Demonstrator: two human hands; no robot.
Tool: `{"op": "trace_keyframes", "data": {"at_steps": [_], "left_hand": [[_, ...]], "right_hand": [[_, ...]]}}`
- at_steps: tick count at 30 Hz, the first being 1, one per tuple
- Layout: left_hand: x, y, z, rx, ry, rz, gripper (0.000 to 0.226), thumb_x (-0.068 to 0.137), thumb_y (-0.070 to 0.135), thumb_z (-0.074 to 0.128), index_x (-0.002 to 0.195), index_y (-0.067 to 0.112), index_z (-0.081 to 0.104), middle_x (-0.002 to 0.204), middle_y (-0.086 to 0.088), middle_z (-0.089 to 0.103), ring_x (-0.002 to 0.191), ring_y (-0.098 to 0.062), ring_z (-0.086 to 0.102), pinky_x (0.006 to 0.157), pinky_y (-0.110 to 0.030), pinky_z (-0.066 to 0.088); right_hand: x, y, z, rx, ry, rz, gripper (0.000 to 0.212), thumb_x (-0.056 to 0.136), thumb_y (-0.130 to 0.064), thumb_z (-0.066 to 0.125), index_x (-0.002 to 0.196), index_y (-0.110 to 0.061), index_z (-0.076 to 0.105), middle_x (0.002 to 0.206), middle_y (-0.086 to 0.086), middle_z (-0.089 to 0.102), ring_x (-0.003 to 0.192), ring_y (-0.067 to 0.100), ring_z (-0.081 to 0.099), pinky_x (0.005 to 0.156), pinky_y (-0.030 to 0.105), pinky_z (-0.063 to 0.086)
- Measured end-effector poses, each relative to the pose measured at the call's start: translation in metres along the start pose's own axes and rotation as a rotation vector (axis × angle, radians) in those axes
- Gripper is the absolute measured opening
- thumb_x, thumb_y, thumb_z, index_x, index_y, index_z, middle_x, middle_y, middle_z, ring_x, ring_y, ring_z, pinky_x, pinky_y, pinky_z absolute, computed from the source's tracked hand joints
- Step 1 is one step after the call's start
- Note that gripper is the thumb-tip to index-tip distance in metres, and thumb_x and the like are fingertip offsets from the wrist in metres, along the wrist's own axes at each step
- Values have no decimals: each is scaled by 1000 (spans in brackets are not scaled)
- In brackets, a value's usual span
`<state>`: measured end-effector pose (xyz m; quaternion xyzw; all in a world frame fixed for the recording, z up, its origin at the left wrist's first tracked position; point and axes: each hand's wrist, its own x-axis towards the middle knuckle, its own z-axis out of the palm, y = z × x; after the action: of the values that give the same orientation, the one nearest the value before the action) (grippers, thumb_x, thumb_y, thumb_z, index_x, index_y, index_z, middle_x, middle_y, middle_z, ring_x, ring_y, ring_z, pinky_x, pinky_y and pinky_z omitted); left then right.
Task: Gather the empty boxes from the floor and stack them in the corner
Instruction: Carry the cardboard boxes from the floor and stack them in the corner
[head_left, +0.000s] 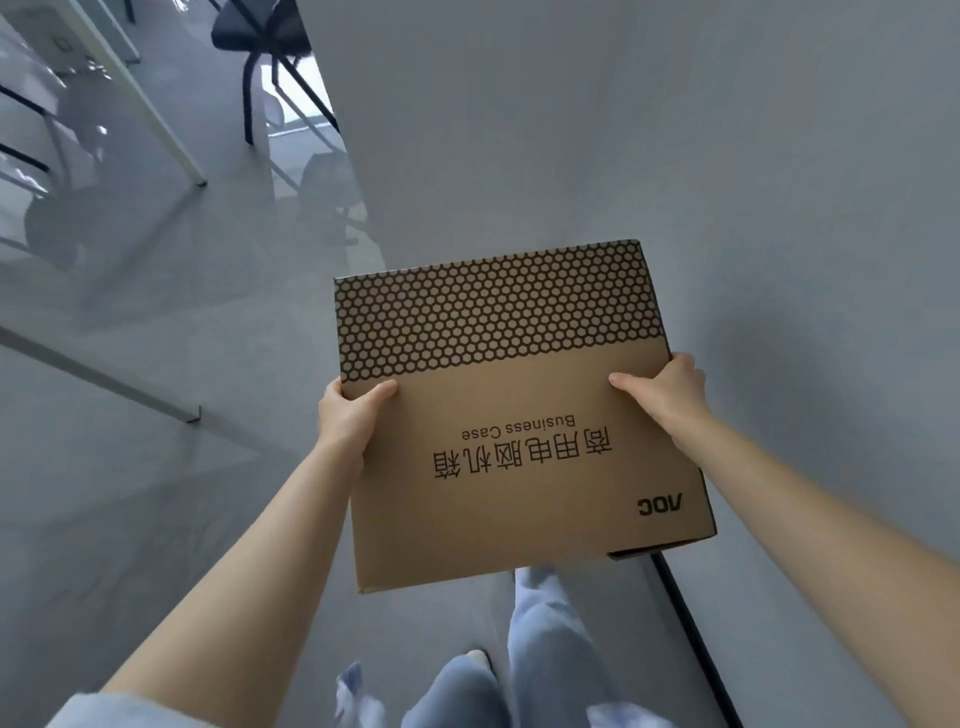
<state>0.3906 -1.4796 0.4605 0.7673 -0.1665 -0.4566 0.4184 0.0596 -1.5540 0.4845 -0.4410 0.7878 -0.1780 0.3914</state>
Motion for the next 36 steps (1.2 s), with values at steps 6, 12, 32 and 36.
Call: {"op": "trace_keyframes", "data": {"at_steps": [6,12,32,36], "left_hand": [[106,36,60,28,72,-54,57,79,32,77,128,18,53,118,-2,64,103,-23,63,92,-42,54],[200,31,102,29,87,-75,57,83,26,75,132,14,49,116,-1,62,96,-19,62,79,-33,51],[353,-49,149,138,-55,-85,80,79,26,80,144,24,35,125,6,58,103,-11,60,71,-24,49],[333,-67,138,167,-120,-237,66,84,40,73,139,18,44,126,1,61,96,-14,62,74,-30,46]], "right_hand": [[134,-50,33,-73,-70,-31,86,73,-40,79,139,-9,33,139,13,41,122,31,49,96,41,44],[238,-64,94,-154,-106,-61,88,75,-48,75,142,-9,33,143,12,39,128,30,44,100,41,40],[372,-20,201,-216,-141,-43,100,76,-28,73,154,-17,11,155,10,27,139,30,33,112,46,33],[353,14,188,-145,-97,219,108,73,-62,68,151,-9,16,152,13,33,135,33,39,109,48,37]]}}
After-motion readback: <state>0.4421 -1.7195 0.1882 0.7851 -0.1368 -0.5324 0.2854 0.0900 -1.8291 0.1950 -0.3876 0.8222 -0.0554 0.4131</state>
